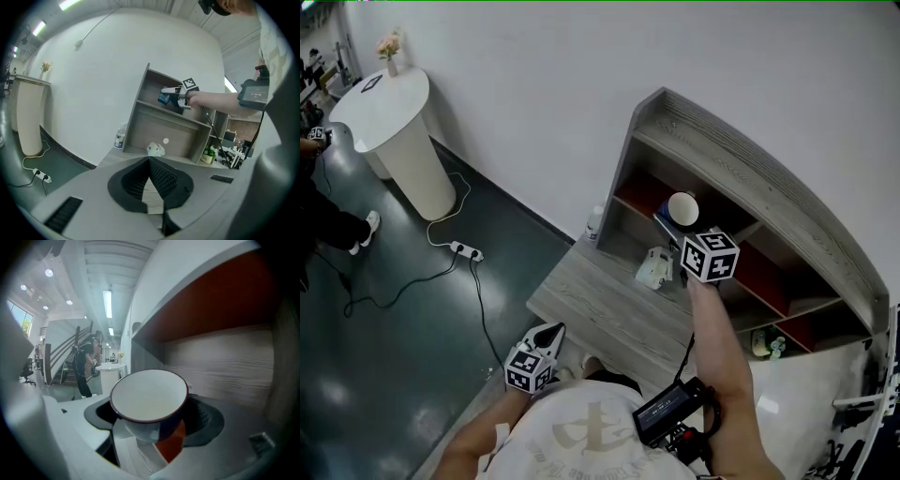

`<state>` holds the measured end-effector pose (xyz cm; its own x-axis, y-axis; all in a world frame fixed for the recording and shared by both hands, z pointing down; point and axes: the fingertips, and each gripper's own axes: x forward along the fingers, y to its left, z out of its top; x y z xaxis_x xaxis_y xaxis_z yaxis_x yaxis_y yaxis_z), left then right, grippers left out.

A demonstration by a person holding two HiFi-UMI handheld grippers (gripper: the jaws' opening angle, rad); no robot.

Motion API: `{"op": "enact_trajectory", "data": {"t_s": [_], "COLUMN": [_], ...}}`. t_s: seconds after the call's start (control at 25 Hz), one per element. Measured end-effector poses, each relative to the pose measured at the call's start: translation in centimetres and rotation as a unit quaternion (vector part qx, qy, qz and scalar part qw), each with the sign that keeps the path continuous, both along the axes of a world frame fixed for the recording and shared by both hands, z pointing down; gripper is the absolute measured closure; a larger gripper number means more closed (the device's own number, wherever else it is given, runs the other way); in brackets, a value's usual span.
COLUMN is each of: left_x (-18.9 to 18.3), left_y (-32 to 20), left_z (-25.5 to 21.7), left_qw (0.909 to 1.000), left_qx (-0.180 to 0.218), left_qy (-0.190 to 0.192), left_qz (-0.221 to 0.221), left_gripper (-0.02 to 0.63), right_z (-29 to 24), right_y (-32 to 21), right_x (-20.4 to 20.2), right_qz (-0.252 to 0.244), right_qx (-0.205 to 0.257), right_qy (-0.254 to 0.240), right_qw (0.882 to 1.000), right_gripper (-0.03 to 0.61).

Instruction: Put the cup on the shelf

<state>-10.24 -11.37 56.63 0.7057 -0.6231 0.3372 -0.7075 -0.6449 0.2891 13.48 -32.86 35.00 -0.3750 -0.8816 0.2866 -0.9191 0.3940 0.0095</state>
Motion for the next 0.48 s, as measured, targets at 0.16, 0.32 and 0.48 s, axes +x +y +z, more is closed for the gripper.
{"op": "enact_trajectory", "data": {"t_s": [0.16,0.32,0.48], "left_x": [0.0,0.1,-0.1], "left_y": [-0.1,-0.3,-0.6], "left_z": [0.2,0.4,0.5], "left_qw": [1.0,1.0,0.9999], "left_qx": [-0.004,-0.007,-0.009], "left_qy": [0.0,-0.003,-0.004], "left_qz": [-0.003,-0.004,-0.007], "left_gripper": [0.612,0.612,0.612], "right_z": [0.5,1.1,1.4], "right_y": [-1.5,-2.6,-3.6], "right_x": [1.3,2.4,2.6], "right_qz": [0.023,0.037,0.042], "right_qx": [-0.004,-0.013,-0.021], "right_qy": [0.004,0.001,0.002], "right_qw": [1.0,0.999,0.999], "right_gripper": [0.17,0.17,0.17]}}
